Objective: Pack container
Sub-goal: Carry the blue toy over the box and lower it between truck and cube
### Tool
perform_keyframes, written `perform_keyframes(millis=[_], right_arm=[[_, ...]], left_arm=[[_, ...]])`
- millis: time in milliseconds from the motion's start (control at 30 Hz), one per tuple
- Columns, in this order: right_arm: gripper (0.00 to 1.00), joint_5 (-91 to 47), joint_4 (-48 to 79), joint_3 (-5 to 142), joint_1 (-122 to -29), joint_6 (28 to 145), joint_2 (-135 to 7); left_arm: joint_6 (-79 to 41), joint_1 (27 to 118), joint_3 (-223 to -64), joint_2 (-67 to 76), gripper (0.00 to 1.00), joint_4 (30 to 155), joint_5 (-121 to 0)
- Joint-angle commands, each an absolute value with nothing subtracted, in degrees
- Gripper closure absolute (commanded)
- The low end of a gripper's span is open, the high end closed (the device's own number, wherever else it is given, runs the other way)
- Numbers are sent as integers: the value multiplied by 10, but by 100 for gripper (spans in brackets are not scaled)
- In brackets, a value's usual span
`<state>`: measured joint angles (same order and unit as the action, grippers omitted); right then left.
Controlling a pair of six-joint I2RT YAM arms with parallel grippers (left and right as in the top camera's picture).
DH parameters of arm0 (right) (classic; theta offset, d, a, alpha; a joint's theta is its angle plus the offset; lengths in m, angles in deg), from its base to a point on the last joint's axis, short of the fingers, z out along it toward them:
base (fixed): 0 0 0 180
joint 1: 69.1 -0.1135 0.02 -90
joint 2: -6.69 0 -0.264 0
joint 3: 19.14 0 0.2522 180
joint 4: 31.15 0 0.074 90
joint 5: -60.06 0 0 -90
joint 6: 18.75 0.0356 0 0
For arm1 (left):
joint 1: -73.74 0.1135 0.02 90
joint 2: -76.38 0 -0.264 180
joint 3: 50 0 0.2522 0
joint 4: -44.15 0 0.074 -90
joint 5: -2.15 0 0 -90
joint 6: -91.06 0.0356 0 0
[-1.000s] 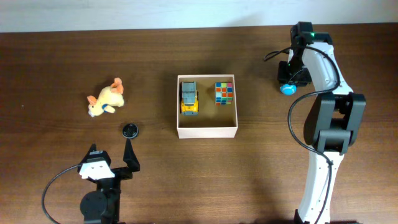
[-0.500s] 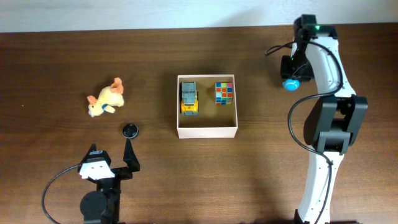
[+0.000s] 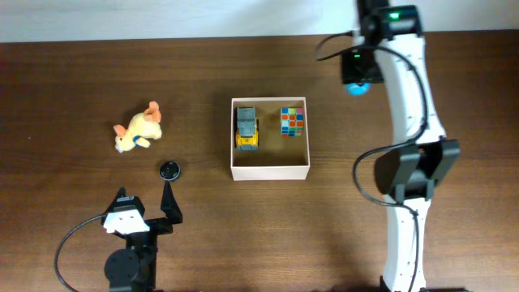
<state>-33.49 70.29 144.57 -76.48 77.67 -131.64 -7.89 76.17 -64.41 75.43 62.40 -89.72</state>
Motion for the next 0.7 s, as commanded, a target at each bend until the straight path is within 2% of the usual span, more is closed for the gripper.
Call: perform_keyframes(millis=[0, 367, 667], right_arm=[[54, -334, 708, 1471, -811, 772, -1300], [53, -334, 733, 1472, -958, 772, -1300], [54, -363, 740, 1470, -1014, 772, -1301]], left_arm=[[-70, 765, -643, 754, 1, 627, -891], [-70, 765, -643, 754, 1, 627, -891], [-70, 765, -643, 754, 1, 627, -891]])
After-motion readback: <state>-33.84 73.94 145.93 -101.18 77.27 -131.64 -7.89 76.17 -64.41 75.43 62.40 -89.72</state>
